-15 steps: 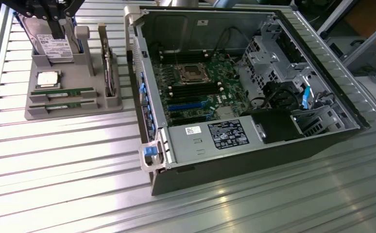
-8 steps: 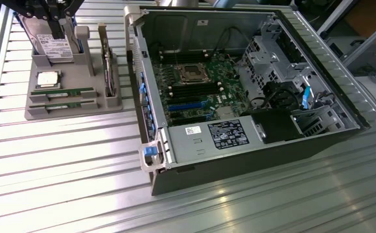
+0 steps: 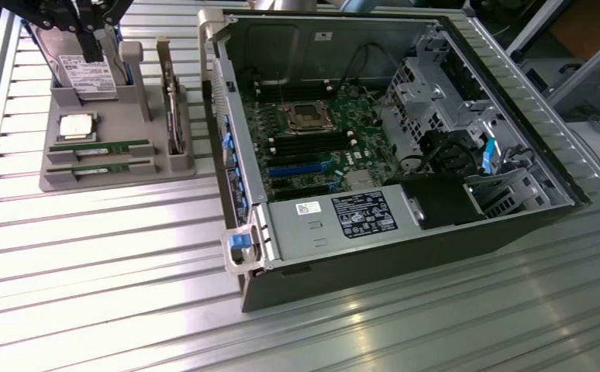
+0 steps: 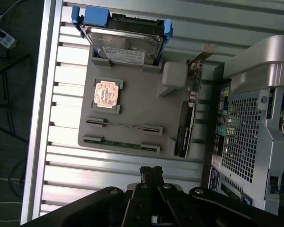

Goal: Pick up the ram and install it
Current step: 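Pick up the ram and move it above insertion slot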

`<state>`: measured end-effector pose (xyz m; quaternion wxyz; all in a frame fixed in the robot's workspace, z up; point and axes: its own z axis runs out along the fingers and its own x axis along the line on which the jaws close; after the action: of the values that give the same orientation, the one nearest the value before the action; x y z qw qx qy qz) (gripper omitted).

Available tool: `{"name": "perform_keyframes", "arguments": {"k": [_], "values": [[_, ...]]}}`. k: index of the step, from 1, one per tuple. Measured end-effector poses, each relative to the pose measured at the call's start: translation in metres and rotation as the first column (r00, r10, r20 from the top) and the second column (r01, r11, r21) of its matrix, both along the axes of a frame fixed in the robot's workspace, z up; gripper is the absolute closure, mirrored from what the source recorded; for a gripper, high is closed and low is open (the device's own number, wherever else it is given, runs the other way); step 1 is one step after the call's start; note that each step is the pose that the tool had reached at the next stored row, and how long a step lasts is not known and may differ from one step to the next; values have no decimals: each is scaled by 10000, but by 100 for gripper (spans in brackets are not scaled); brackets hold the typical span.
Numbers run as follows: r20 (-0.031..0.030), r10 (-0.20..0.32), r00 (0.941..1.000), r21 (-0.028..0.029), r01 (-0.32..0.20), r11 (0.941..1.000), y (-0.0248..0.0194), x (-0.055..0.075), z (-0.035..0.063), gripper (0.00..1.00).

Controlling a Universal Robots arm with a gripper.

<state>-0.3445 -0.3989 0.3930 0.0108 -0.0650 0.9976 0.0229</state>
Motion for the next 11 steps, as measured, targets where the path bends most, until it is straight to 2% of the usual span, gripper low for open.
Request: {"name": "perform_keyframes", "arguments": {"k": [11], "values": [[0,633,9980,0,-633,9980,0,0,0,89]]}}
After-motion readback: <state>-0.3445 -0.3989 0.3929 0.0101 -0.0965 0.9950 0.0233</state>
